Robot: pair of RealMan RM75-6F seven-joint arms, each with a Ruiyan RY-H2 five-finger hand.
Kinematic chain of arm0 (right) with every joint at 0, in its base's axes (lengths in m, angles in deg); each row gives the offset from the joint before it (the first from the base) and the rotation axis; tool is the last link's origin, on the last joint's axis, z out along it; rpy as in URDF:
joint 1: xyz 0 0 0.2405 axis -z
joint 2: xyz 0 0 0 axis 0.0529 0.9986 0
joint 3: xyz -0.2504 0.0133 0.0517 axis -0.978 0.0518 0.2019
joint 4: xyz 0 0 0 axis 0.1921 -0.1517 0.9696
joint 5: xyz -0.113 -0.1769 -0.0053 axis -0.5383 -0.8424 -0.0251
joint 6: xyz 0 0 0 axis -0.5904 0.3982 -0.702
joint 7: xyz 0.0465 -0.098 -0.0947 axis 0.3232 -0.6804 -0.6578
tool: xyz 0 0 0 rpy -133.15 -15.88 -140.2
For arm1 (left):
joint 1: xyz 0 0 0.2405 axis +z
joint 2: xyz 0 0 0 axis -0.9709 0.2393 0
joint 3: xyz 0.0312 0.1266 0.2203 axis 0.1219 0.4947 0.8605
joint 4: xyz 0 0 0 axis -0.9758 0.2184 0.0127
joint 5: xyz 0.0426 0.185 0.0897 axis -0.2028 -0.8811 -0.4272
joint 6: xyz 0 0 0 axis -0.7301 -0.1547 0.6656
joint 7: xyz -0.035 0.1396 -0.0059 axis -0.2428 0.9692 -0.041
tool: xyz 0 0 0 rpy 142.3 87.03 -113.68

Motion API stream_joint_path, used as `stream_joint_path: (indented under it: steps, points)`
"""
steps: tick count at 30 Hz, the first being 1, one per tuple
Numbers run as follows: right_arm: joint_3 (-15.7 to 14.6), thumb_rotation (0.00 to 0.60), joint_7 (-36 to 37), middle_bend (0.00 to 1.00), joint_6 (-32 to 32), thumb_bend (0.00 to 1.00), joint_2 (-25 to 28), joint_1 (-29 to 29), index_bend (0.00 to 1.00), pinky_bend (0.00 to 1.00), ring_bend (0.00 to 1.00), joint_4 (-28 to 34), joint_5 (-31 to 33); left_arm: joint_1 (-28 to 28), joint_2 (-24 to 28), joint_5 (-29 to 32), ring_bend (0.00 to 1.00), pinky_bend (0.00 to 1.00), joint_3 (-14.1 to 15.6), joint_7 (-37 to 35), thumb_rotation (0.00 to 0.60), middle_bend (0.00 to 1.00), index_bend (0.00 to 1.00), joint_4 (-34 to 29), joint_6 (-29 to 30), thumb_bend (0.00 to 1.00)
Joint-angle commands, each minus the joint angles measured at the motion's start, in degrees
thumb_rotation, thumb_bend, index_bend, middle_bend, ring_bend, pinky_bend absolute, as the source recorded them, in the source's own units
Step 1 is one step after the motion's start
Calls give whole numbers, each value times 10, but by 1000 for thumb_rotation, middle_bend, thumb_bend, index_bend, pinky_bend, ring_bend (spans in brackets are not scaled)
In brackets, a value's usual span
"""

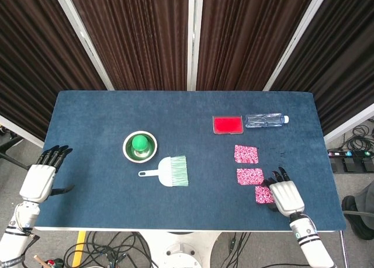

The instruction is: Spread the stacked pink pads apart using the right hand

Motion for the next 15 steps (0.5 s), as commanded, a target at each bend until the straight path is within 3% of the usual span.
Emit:
stream_joint_path:
  steps: [1,6,15]
  points:
    - [1,600,3,479,-14,169,-16,3,510,0,139,-22,-1,1,1,2,43,126,0,2,600,77,110,-1,-1,0]
    - [9,600,0,441,-36,146,-30,0,497,0,135,-36,3,1,0,6,43,126,-1,-2,600,76,110,1,-4,0]
    - [16,600,-13,220,-55,79,-28,0,214,0,6,-29,7,2,-1,8,42,126,-1,-15,600,76,110,9,-3,0]
